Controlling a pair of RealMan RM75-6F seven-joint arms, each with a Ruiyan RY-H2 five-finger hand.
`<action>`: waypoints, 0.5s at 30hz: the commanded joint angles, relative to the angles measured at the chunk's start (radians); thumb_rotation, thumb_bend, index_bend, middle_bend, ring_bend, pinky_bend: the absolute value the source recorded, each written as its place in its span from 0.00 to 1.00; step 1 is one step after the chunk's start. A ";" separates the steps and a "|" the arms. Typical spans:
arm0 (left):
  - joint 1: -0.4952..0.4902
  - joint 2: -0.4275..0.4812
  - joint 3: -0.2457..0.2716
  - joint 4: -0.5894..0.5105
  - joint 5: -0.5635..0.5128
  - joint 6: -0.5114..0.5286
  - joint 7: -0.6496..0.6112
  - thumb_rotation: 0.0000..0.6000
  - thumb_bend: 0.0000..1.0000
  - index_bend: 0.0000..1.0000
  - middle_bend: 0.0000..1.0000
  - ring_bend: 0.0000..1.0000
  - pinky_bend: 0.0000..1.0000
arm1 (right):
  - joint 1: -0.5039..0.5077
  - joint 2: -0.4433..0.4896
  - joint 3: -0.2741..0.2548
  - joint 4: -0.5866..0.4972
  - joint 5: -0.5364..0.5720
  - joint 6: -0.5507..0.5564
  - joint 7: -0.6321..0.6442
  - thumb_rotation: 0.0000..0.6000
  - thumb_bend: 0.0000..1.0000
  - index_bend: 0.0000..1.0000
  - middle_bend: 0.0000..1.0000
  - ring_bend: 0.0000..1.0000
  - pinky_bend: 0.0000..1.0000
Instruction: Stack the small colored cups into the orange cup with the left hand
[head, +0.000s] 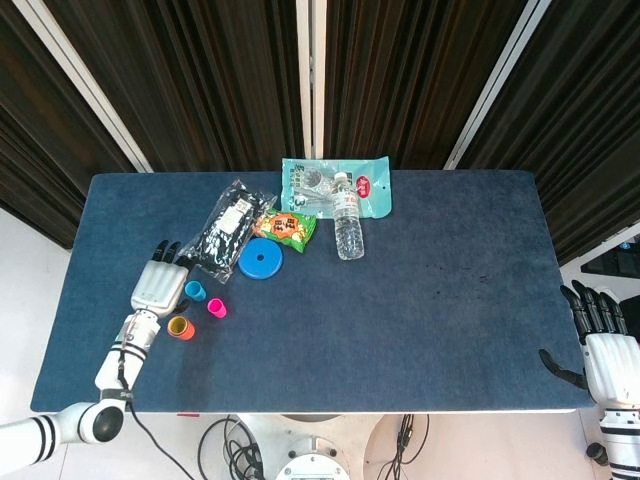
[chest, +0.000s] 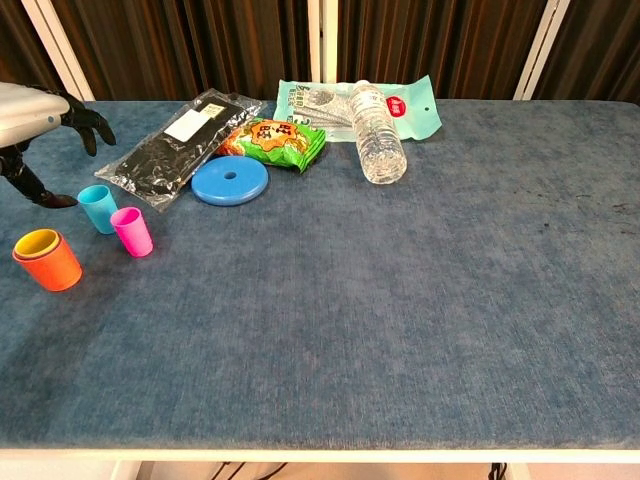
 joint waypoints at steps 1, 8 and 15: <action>-0.015 -0.011 0.010 0.025 -0.016 -0.025 -0.003 1.00 0.21 0.24 0.28 0.03 0.00 | 0.000 -0.002 0.000 0.004 0.002 -0.002 0.004 1.00 0.16 0.00 0.00 0.00 0.00; -0.029 -0.029 0.021 0.068 -0.003 -0.050 -0.057 1.00 0.21 0.27 0.32 0.03 0.00 | 0.001 -0.006 0.001 0.013 0.011 -0.009 0.008 1.00 0.16 0.00 0.00 0.00 0.00; -0.043 -0.042 0.032 0.105 0.008 -0.068 -0.086 1.00 0.21 0.31 0.36 0.03 0.00 | -0.001 -0.006 0.000 0.015 0.016 -0.011 0.005 1.00 0.16 0.00 0.00 0.00 0.00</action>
